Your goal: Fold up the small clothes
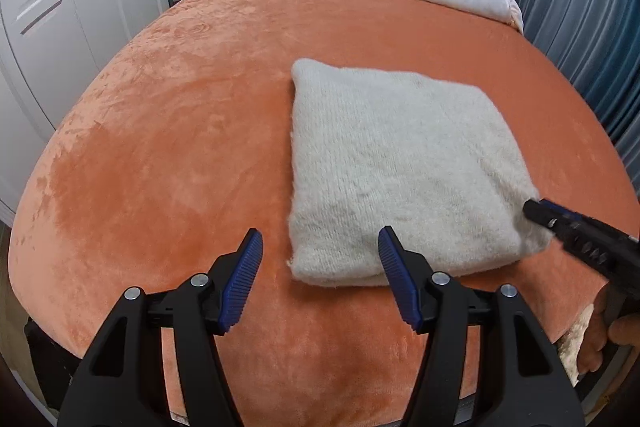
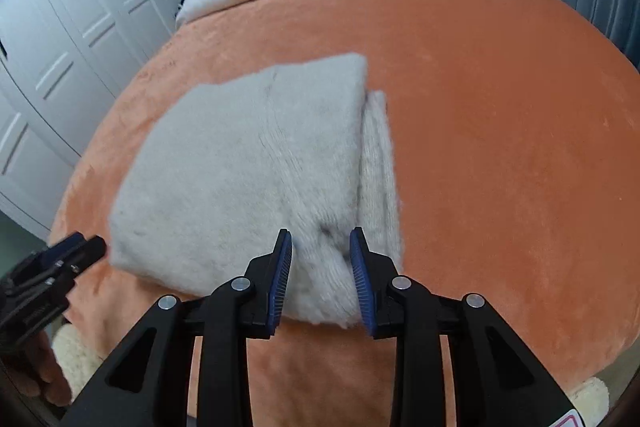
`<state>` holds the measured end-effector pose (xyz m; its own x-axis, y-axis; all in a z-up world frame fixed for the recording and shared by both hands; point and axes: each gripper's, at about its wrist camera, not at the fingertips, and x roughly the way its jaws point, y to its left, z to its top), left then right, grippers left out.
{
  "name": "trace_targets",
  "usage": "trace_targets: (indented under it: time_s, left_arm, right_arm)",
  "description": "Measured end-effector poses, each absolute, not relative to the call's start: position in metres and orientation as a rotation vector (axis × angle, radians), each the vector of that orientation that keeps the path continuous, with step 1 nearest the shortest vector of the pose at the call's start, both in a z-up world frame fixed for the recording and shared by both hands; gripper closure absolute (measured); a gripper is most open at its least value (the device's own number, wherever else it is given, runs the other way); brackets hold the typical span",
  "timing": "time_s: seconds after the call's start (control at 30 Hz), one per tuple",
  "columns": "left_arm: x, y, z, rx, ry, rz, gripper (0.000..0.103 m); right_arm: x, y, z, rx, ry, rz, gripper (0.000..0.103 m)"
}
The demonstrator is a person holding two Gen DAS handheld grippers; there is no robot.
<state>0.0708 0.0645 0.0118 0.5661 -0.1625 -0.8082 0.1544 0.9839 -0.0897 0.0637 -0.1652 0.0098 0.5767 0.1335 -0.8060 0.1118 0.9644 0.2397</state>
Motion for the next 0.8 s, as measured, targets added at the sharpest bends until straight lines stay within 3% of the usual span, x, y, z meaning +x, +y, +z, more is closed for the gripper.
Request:
trace_targets:
  time_s: [0.1,0.2,0.23,0.3,0.47,0.63,0.8]
  left_arm:
    - [0.086,0.067,0.012,-0.041,0.968,-0.175,0.044]
    - [0.096,0.06,0.005,-0.041,0.991,-0.181,0.044]
    - [0.1,0.057,0.0,-0.031,1.005,-0.182,0.044]
    - [0.104,0.055,-0.008,-0.01,1.027,-0.17,0.042]
    - [0.105,0.06,-0.012,-0.035,1.028,-0.178,0.037]
    - [0.107,0.055,-0.022,-0.067,1.063,-0.204,0.035]
    - [0.093,0.059,-0.006,-0.039,1.013,-0.2,0.036]
  right_arm:
    - [0.089,-0.179,0.016,0.317,0.936,-0.01,0.053]
    - [0.129,-0.186,-0.014,0.375,1.033,-0.03,0.052]
    - [0.138,-0.187,-0.026,0.391,1.071,-0.019,0.056]
    - [0.143,-0.179,-0.025,0.373,1.07,0.017,0.086]
    - [0.12,-0.186,0.051,0.381,0.816,0.099,0.088]
    - [0.147,-0.199,-0.037,0.304,1.082,-0.031,0.087]
    - [0.11,-0.204,0.024,0.412,0.908,-0.01,0.085]
